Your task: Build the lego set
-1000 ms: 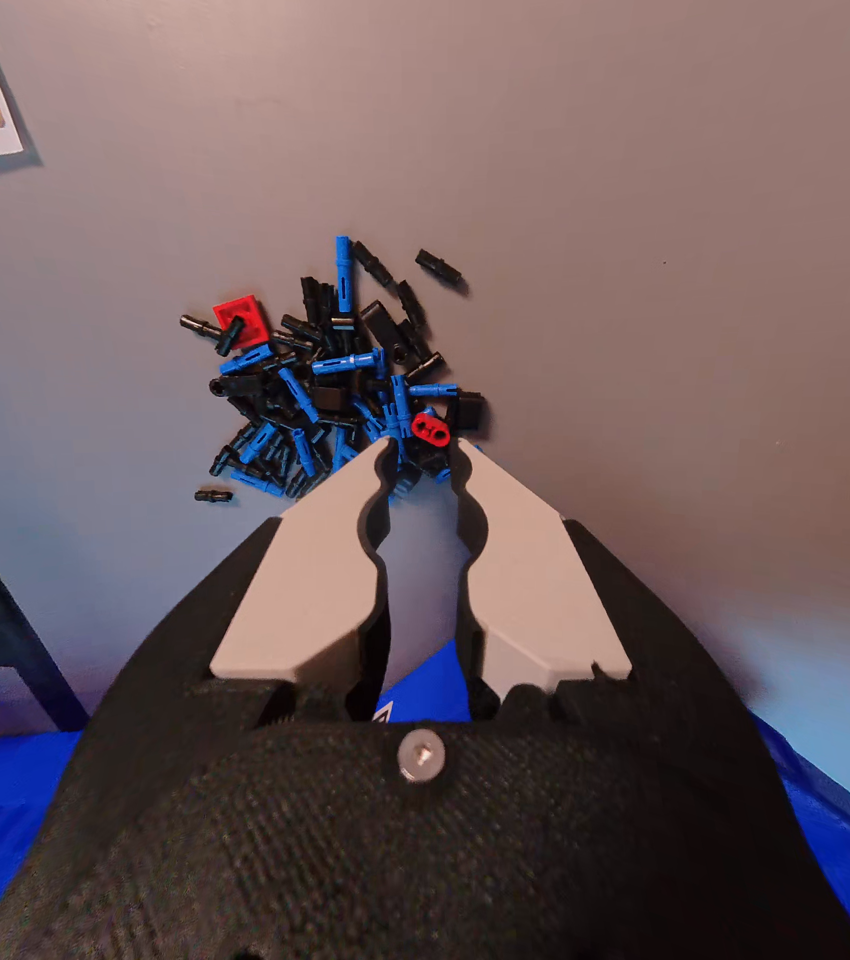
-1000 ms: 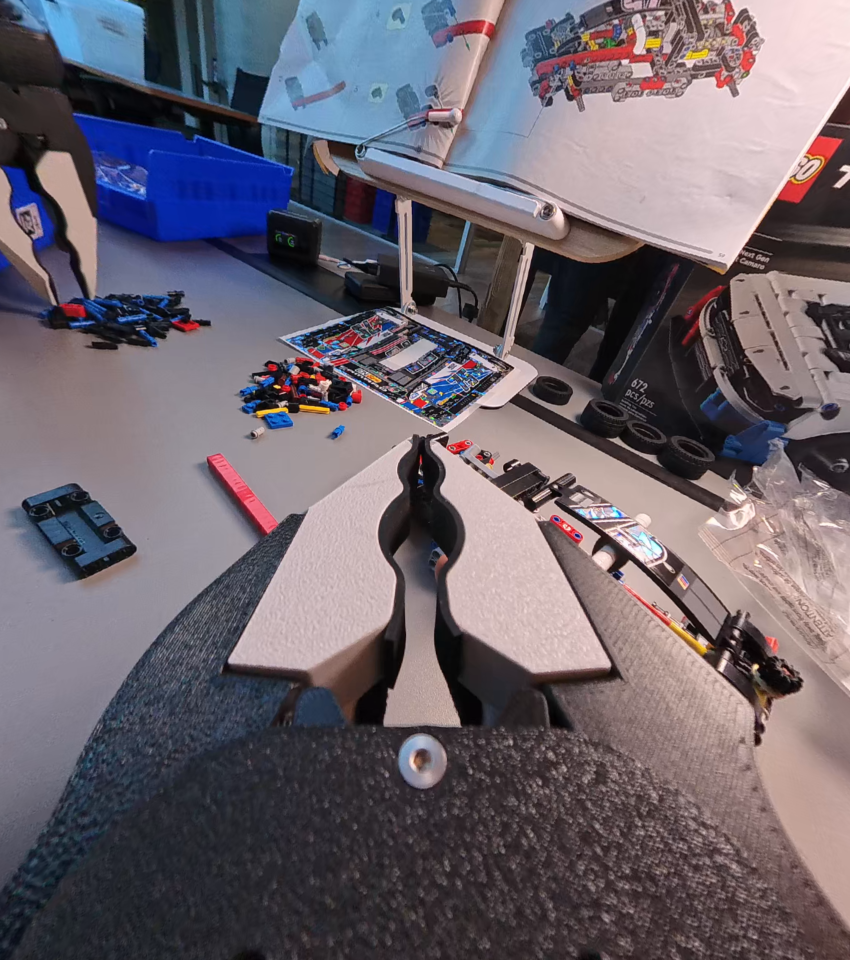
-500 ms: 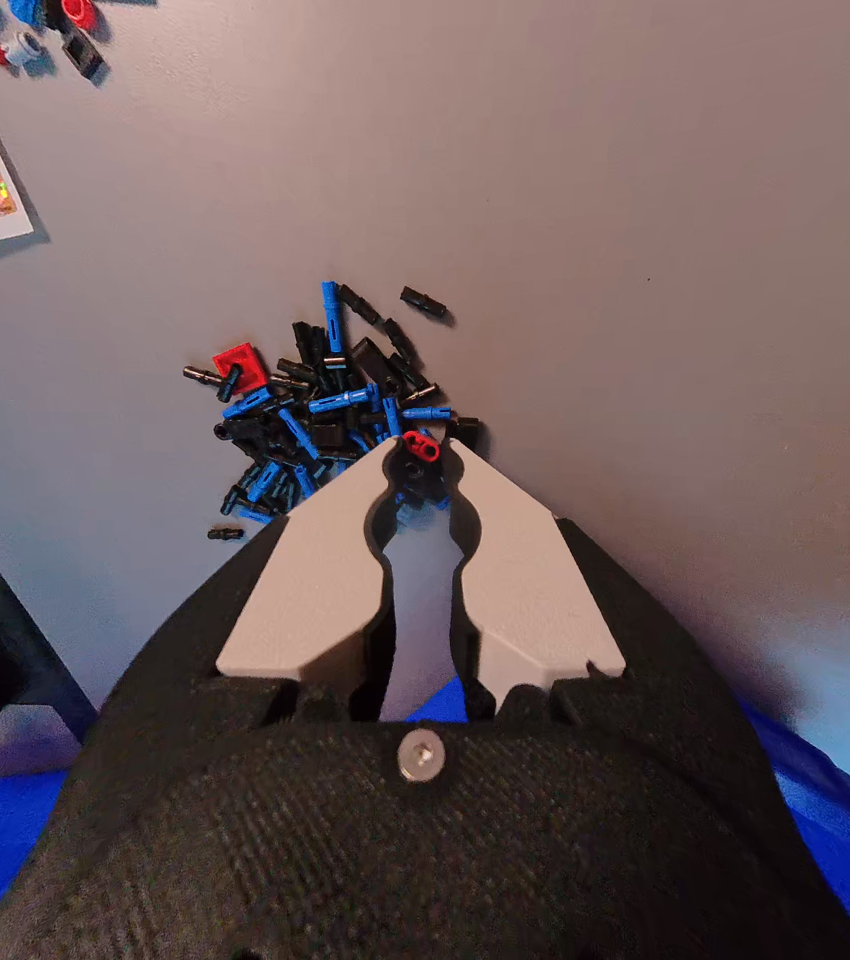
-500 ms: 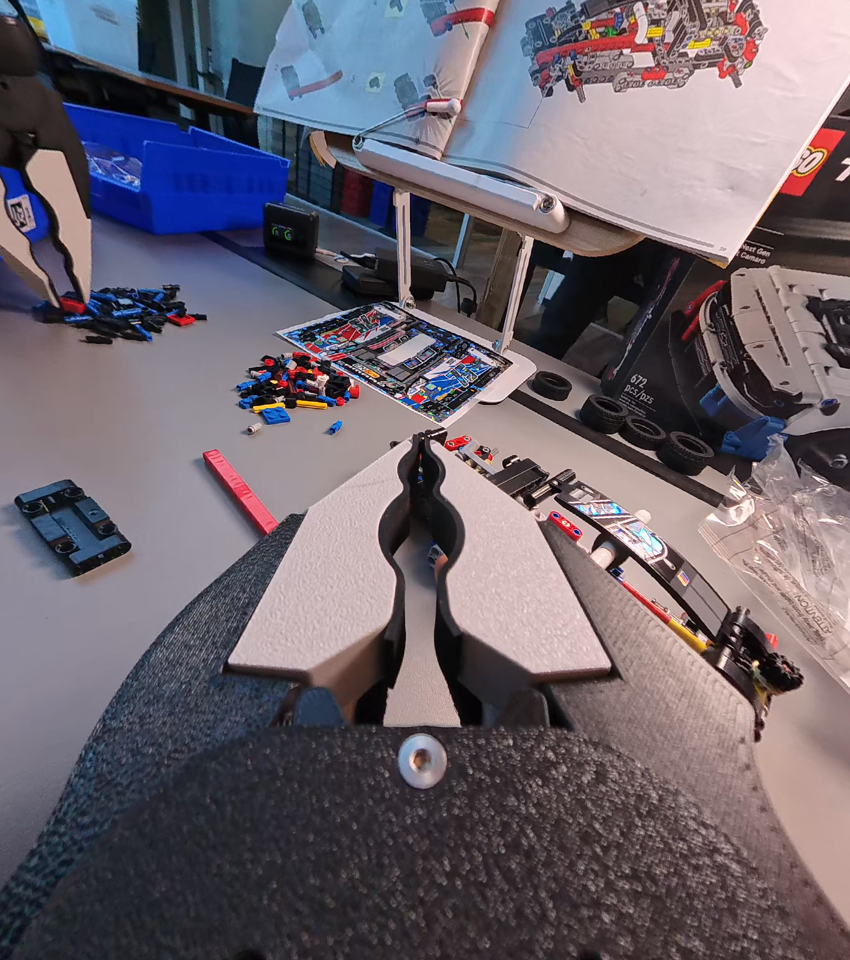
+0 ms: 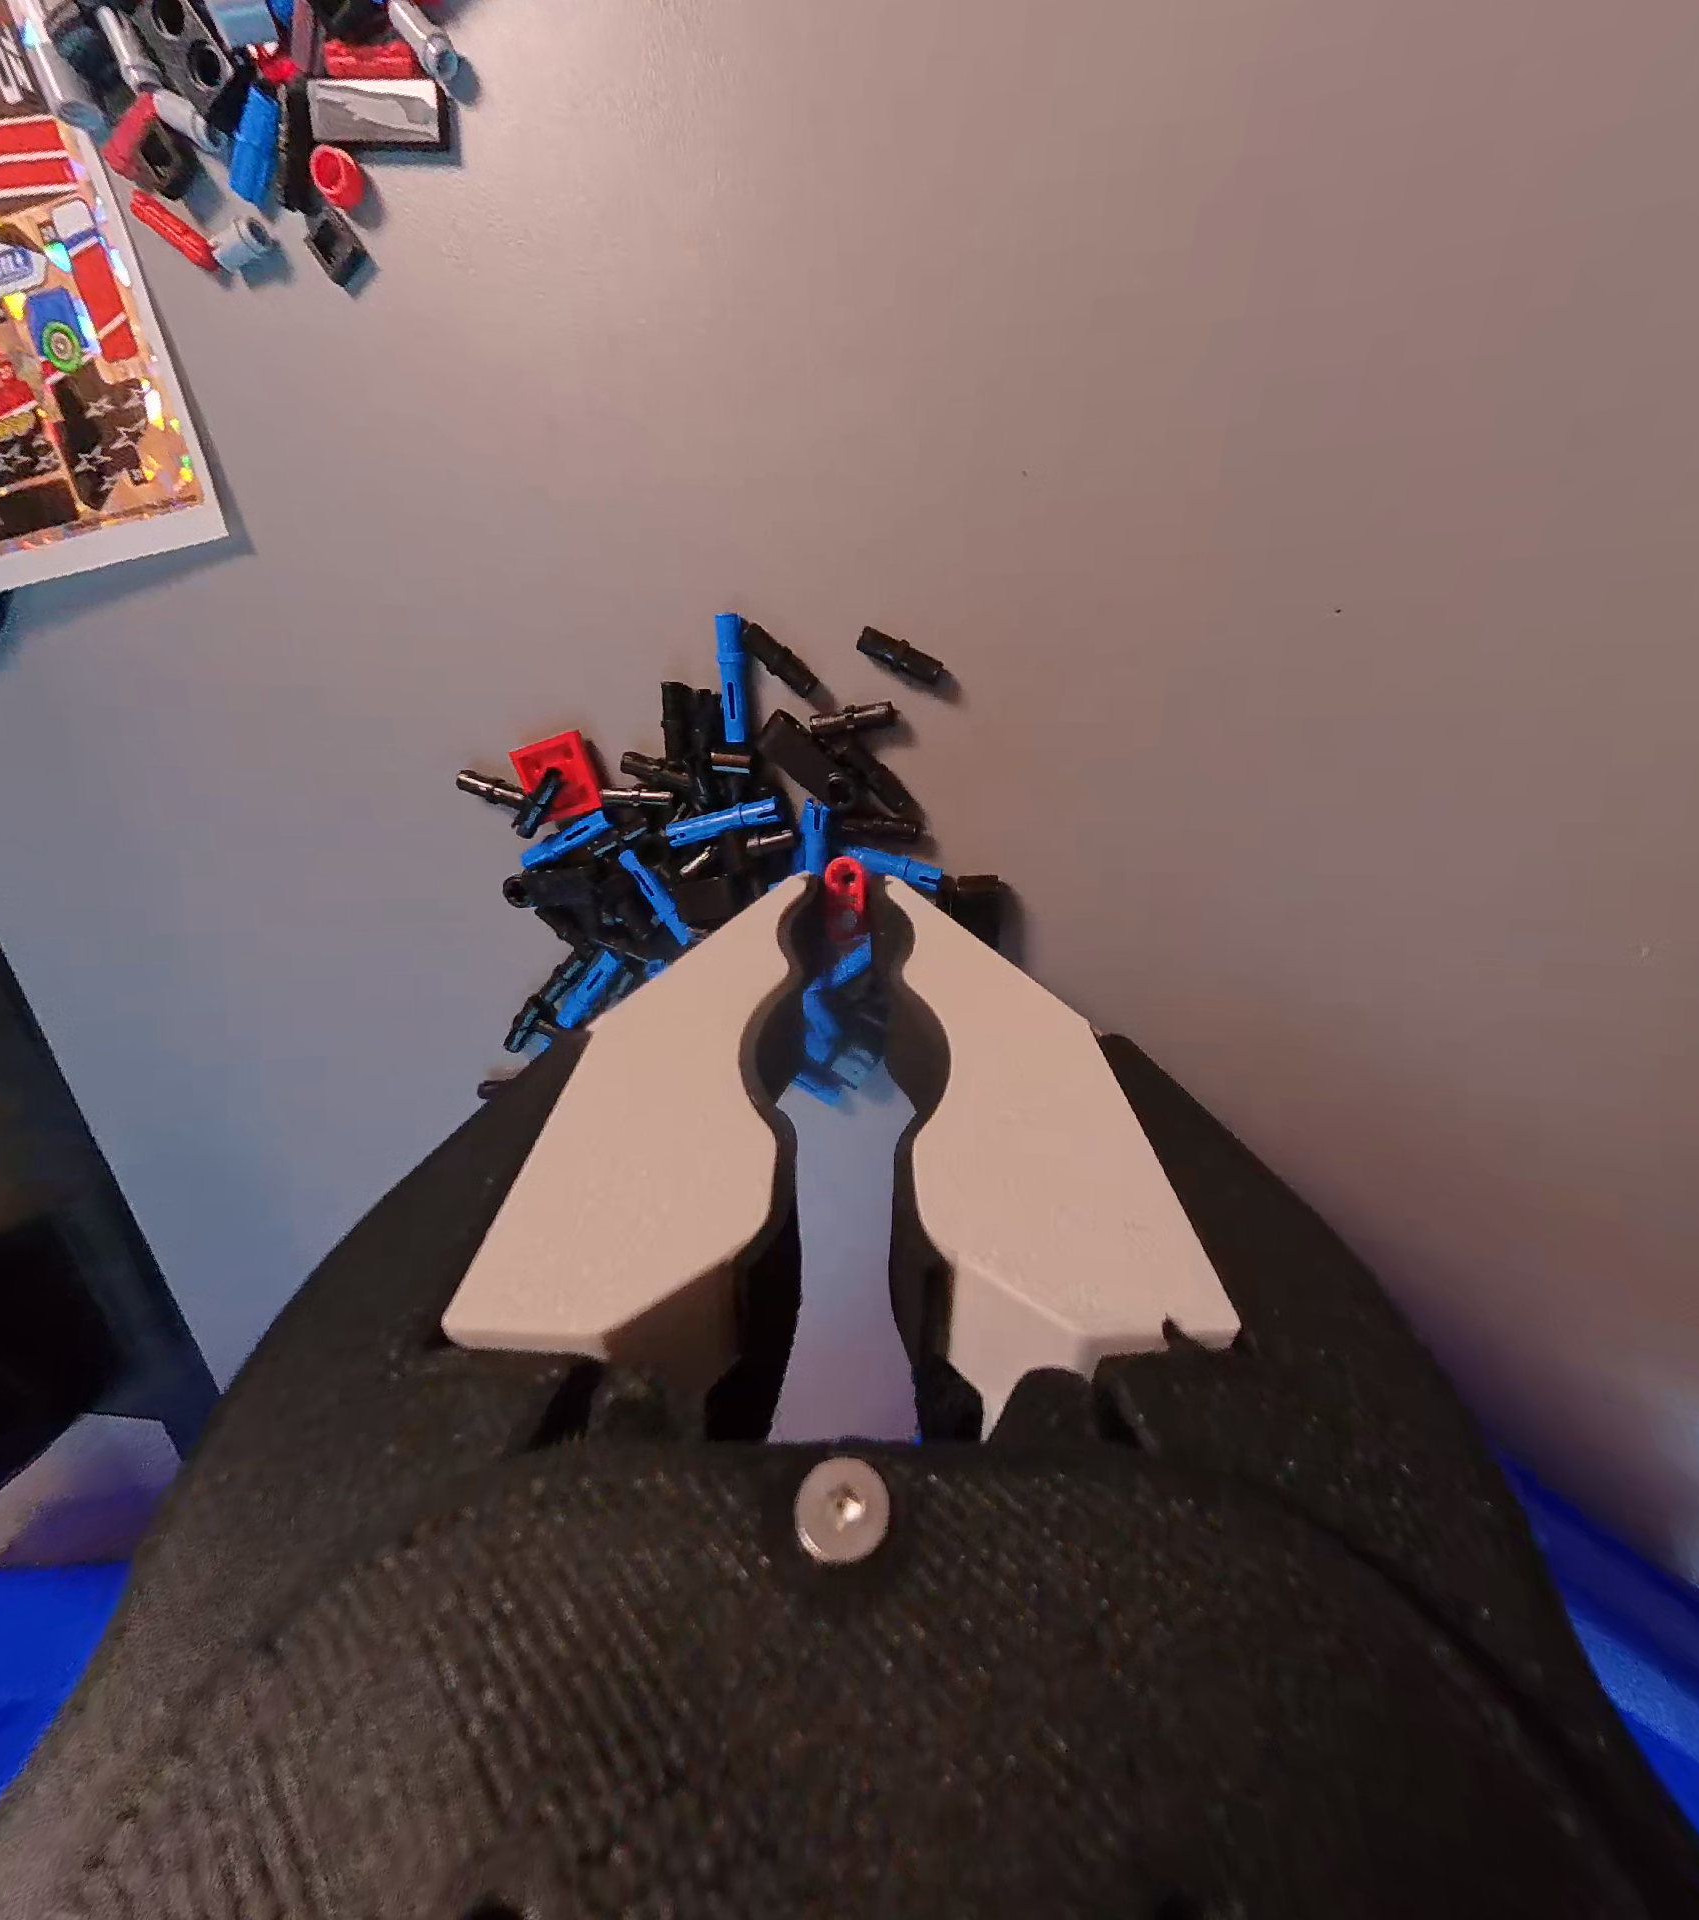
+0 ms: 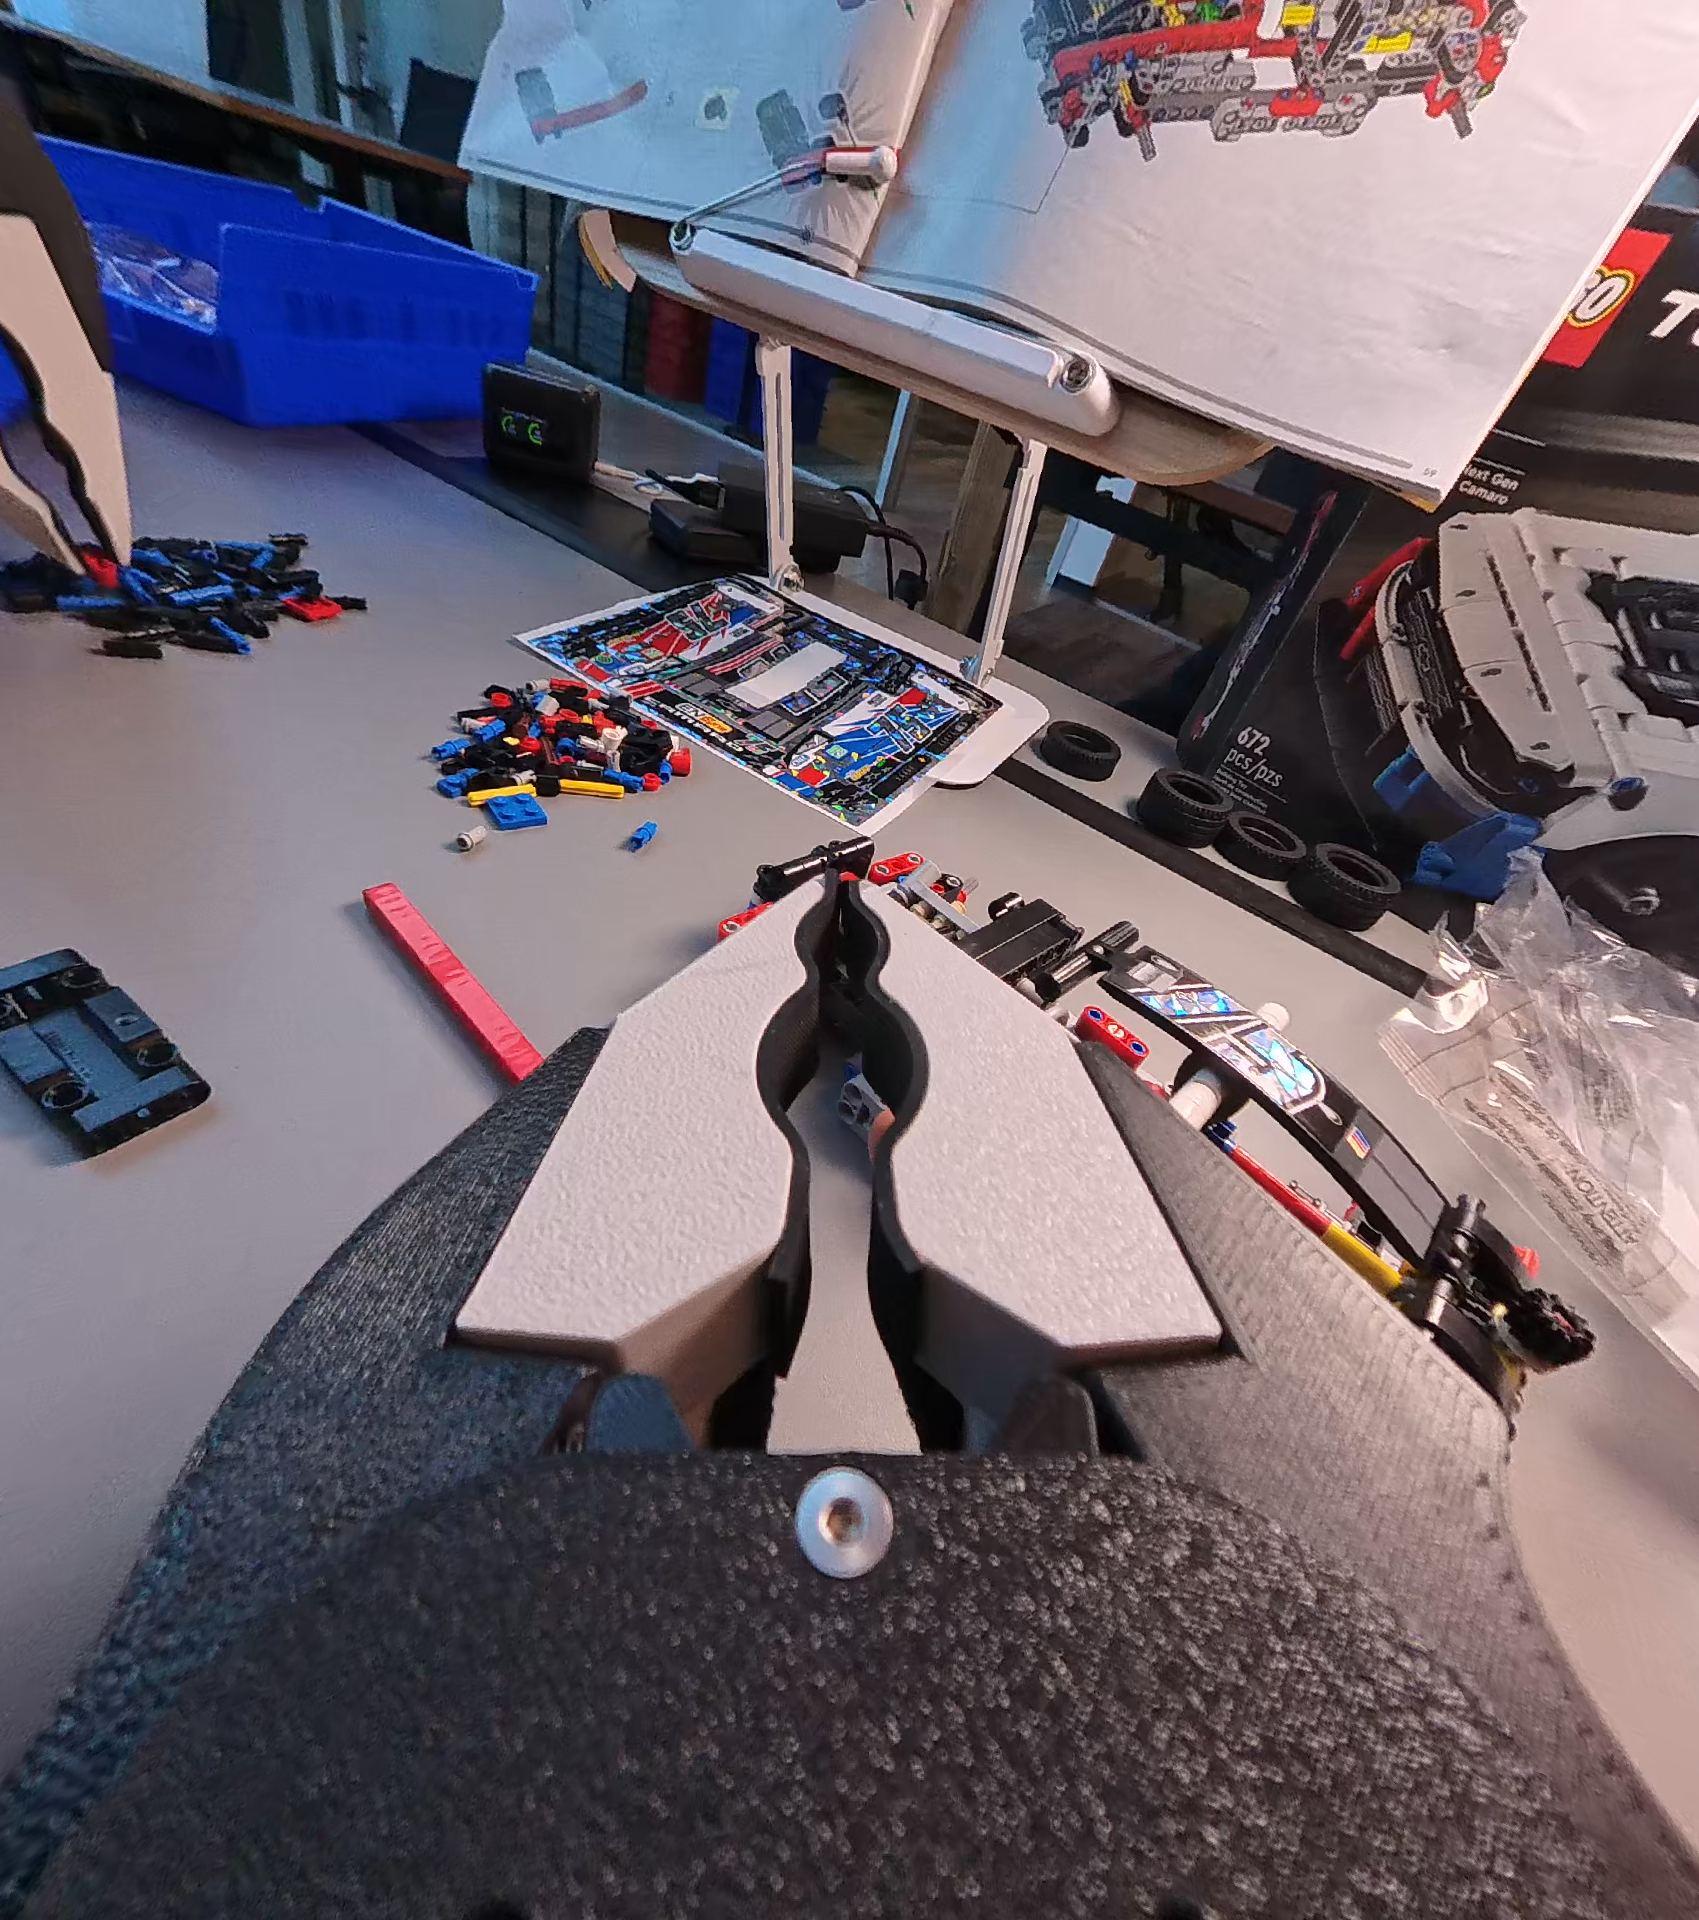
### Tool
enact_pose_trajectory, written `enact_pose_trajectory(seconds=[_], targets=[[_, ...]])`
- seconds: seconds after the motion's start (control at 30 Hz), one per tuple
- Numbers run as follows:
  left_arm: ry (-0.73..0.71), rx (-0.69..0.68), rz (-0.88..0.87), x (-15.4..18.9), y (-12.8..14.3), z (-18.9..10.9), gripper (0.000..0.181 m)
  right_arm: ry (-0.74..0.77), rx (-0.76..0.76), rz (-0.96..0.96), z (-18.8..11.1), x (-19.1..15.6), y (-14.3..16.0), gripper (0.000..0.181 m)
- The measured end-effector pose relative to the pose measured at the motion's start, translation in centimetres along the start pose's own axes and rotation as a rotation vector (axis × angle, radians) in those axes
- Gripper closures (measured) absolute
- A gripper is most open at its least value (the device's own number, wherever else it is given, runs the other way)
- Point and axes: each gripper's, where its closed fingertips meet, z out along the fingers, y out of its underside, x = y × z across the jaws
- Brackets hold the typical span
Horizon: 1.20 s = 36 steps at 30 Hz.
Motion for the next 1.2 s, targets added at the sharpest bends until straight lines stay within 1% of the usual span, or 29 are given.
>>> enact_pose_trajectory(seconds=[0.1,0.27,0.47,0.57,0.63,0.7,0.8,0.87,0.97,1.03,1.2], targets=[[-0.031,0.07,-0.027,-0.7,-0.8,-0.9,0.175,0.011,-0.004,-0.003,0.1,0.1,0.2,0.181],[-0.087,0.249,-0.148,-2.4,-2.4,-3.0,0.175,0.041,-0.013,-0.012,0.2,0.7,0.4,0.181],[-0.146,0.504,-0.428,-5.1,-4.0,-7.4,0.176,0.087,-0.034,-0.037,0.3,1.5,0.8,0.181],[-0.13,0.661,-0.568,-5.0,-5.5,-9.9,0.176,0.09,-0.045,-0.056,0.5,1.4,0.9,0.181],[-0.079,0.741,-0.616,-3.4,-7.4,-10.5,0.175,0.085,-0.048,-0.067,0.6,1.2,0.9,0.181],[-0.056,0.747,-0.612,-1.3,-9.4,-9.2,0.175,0.077,-0.046,-0.074,0.6,1.0,0.9,0.181],[0.018,0.728,-0.597,1.8,-12.6,-5.3,0.175,0.058,-0.034,-0.071,0.6,0.6,0.6,0.181],[0.019,0.692,-0.571,2.8,-13.8,-2.3,0.175,0.047,-0.023,-0.07,0.5,0.4,0.4,0.181],[-0.019,0.631,-0.488,3.5,-15.5,0.8,0.175,0.032,-0.006,-0.058,0.2,0.1,0.0,0.181],[-0.05,0.584,-0.425,3.8,-16.3,2.3,0.175,0.023,0.003,-0.054,-0.1,0.0,-0.1,0.181],[-0.084,0.576,-0.365,4.1,-18.1,3.7,0.175,0.012,0.025,-0.043,-0.5,0.0,-0.7,0.181]])
